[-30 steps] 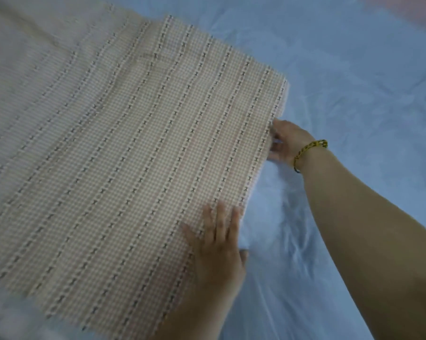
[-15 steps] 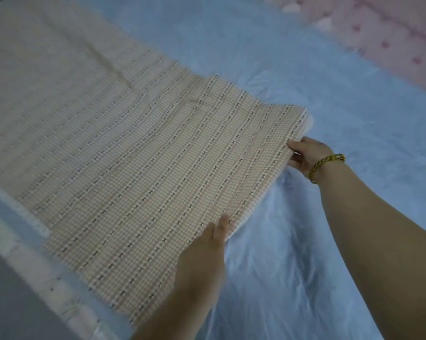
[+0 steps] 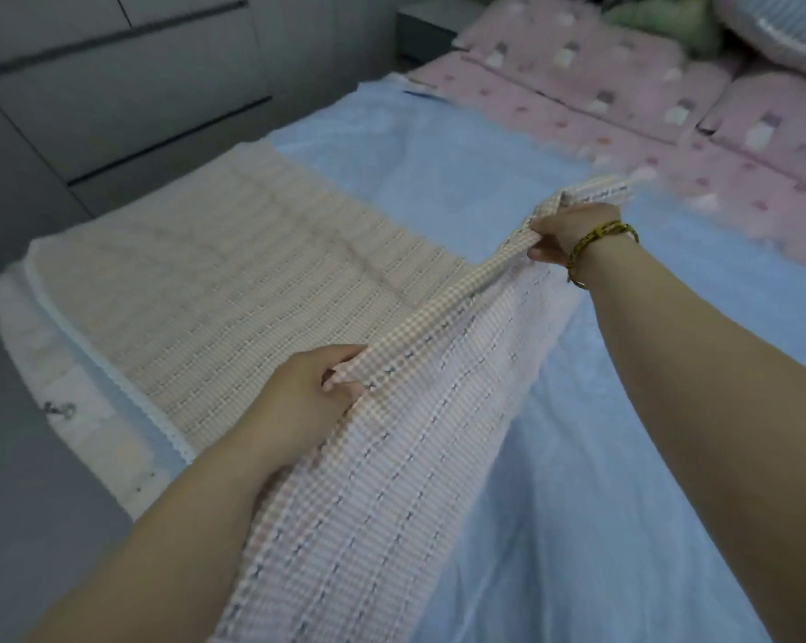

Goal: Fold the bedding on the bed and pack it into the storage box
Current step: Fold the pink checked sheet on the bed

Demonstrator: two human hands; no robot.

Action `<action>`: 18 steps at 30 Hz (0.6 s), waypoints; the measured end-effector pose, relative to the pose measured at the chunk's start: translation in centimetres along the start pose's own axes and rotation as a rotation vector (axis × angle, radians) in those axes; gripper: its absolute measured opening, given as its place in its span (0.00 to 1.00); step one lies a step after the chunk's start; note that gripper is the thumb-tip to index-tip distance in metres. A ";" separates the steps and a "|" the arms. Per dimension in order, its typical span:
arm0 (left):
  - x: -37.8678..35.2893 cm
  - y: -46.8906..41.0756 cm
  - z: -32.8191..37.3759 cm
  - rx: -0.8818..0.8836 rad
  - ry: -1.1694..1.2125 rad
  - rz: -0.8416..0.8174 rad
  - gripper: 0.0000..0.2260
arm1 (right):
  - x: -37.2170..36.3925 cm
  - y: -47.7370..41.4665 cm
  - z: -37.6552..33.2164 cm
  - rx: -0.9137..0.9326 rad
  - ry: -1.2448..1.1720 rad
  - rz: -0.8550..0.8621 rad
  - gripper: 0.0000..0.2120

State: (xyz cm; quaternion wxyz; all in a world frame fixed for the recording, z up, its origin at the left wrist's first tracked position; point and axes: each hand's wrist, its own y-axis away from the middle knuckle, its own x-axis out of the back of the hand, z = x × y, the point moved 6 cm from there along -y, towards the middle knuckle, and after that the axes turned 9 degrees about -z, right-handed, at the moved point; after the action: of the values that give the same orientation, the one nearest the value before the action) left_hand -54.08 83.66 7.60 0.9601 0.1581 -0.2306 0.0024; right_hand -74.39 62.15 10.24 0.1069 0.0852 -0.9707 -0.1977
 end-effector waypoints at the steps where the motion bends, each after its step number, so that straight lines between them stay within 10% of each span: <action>1: 2.0 -1.0 -1.3 0.019 0.013 -0.002 0.16 | -2.2 -1.2 -0.8 -0.012 0.058 0.007 0.09; 13: 17.7 -18.7 -21.6 0.299 -0.086 -0.018 0.21 | -25.1 -18.7 5.0 -0.163 0.145 0.082 0.20; 18: 17.3 -20.7 -25.5 0.363 -0.205 0.060 0.20 | -28.8 -19.0 8.4 -0.008 0.692 -0.058 0.22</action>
State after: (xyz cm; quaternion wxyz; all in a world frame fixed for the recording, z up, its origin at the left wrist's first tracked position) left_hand -25.70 70.59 -12.50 0.8869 0.3210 -0.3273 0.0566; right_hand -46.36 53.98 -9.99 0.4242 0.1745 -0.8733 -0.1641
